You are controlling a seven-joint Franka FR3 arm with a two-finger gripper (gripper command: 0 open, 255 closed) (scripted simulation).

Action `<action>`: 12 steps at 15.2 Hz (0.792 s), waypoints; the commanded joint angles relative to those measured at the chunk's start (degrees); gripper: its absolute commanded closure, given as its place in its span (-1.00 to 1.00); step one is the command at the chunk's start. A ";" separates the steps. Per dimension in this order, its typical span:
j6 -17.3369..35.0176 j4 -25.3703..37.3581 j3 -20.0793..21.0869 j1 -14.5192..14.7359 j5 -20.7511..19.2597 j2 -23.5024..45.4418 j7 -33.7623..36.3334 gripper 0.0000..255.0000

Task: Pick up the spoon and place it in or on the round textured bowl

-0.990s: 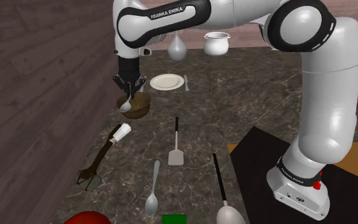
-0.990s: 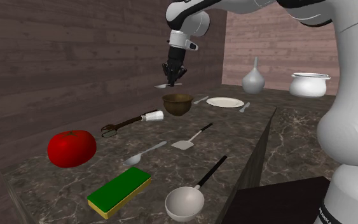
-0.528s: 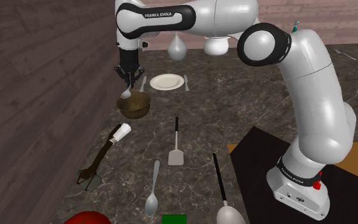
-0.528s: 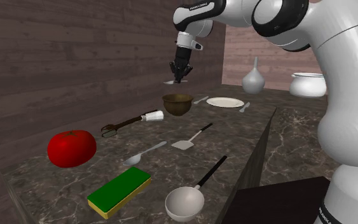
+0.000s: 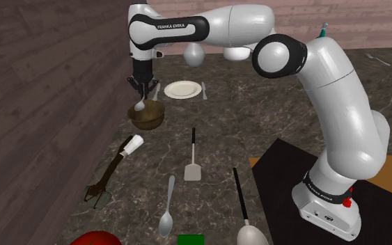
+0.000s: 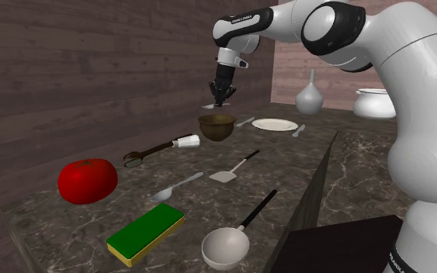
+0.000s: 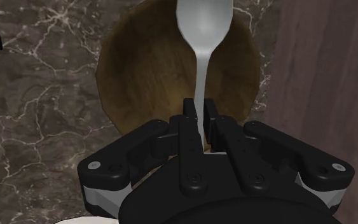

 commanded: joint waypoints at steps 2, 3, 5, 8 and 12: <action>2.80 -3.33 0.02 -0.57 0.12 -0.45 -0.22 1.00; 3.60 -4.19 0.02 -0.71 0.13 -0.49 -0.28 1.00; 5.15 -5.80 -0.01 -0.94 0.13 -0.50 -0.39 1.00; 7.61 -8.17 -0.08 -1.24 0.10 -0.34 -0.58 1.00; 7.61 -8.17 -0.08 -1.24 0.09 -0.34 -0.58 1.00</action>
